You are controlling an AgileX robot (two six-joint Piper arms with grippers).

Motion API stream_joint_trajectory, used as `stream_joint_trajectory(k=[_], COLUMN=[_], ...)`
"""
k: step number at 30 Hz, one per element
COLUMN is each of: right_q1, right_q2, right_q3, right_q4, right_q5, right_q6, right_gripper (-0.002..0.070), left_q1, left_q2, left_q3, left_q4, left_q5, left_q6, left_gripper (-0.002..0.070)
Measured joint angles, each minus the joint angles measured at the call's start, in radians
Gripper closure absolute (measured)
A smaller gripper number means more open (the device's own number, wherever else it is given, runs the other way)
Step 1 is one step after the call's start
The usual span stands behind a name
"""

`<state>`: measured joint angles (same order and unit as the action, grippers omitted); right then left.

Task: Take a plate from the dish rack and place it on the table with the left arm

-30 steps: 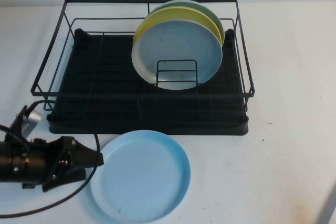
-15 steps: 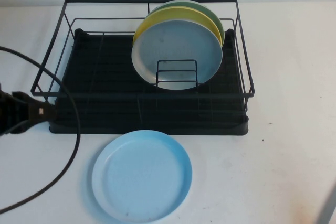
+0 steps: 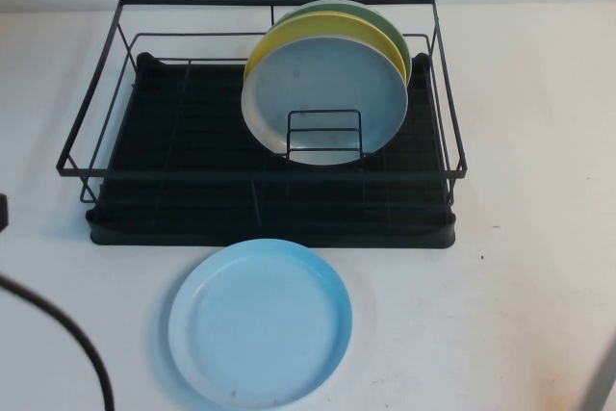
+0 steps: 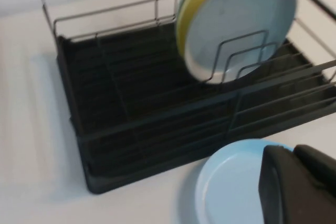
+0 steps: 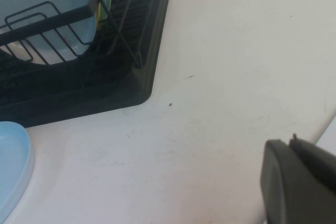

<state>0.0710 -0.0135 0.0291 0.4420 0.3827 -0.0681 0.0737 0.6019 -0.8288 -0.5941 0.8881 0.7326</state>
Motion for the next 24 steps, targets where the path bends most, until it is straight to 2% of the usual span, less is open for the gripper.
stream_joint_trajectory(k=[7, 13, 20, 24], right_q1=[0.000, 0.000, 0.000, 0.000], right_q2=[0.000, 0.000, 0.000, 0.000], right_q3=[0.000, 0.000, 0.000, 0.000], right_q4=[0.000, 0.000, 0.000, 0.000], right_q5=[0.000, 0.000, 0.000, 0.000], right_q6=[0.000, 0.000, 0.000, 0.000], right_gripper=[0.0696, 0.0696, 0.0696, 0.0696], left_q1=[-0.019, -0.019, -0.019, -0.019], left_q2=[-0.279, -0.467, -0.524, -0.528], left_q3=[0.159, 0.279, 0.307, 0.382], left_q4=[0.023, 0.023, 0.103, 0.131], left_q5=[-0.030, 0.056, 0.026, -0.117], left_q6=[-0.133, -0.286, -0.360, -0.424], left_gripper=[0.0675, 0.0675, 0.0676, 0.0676])
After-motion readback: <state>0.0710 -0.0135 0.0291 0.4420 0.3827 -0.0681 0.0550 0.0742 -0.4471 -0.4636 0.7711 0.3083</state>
